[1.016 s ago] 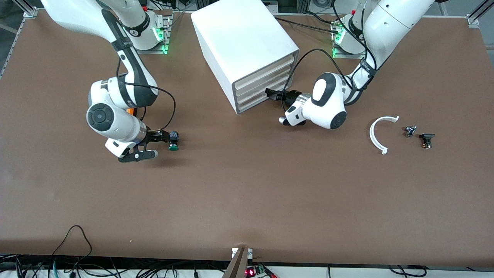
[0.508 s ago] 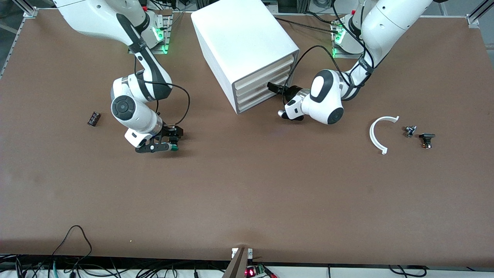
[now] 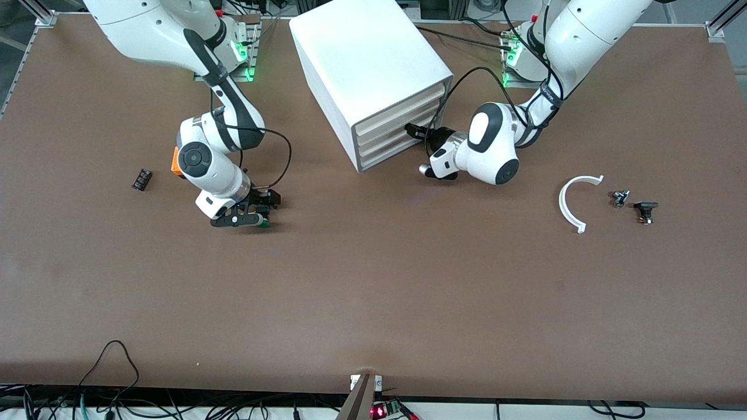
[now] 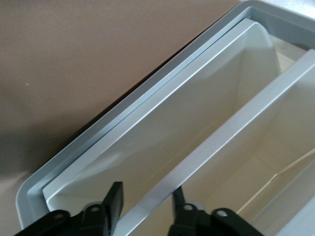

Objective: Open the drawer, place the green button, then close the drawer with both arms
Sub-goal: 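Grasp the green button with the right gripper while the left gripper pulls the drawer, then carry the green button toward the open drawer while the left gripper withdraws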

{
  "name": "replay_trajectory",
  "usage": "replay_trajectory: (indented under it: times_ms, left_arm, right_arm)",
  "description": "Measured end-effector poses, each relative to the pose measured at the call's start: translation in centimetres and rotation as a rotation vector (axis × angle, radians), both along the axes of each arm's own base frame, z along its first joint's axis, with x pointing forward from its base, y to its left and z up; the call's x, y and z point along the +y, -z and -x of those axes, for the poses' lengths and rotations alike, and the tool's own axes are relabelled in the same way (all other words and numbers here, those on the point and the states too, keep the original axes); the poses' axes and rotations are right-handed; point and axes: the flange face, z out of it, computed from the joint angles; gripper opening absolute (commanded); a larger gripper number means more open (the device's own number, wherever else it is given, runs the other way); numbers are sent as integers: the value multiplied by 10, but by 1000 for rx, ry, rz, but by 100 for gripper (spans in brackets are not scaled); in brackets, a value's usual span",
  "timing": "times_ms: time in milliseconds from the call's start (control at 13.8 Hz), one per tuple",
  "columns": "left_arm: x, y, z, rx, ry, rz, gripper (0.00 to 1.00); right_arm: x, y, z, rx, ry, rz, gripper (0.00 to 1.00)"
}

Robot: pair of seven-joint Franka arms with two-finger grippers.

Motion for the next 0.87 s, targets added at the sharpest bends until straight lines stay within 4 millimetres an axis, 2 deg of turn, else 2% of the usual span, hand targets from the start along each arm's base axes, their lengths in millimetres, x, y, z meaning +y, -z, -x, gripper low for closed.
replay_trajectory:
  times_ms: [73, 218, 290, 363, 435, 580, 653, 725, 870]
  left_arm:
    - [1, 0, 0, -3, 2, 5, 0]
    - [8, -2, -8, -14, -14, 7, 0]
    - [17, -5, -19, -31, -39, 6, 0]
    - [32, -8, -35, -60, -64, 7, 0]
    - [50, -13, -55, -100, -82, 4, 0]
    - [84, -22, -91, -165, -118, -19, 0]
    - [97, -25, -101, -181, -137, -27, 0]
    - [107, -25, -108, -188, -155, -33, 99]
    - [119, -26, -118, -199, -183, -44, 100]
  right_arm:
    - [-1, 6, 4, -2, 1, -1, 96]
    - [-2, 8, 6, -2, 1, -1, 45]
    - [-2, 8, 6, -2, 1, -1, 25]
    - [-1, 7, 6, -3, 5, -2, 17]
    - [-1, 6, 6, -5, 24, -2, 14]
    - [2, 4, 6, -5, 53, -5, 14]
    - [5, 2, 6, -8, 58, -8, 14]
    - [8, 2, 6, -9, 56, -11, 14]
    - [12, -2, 3, -20, 51, -18, 14]
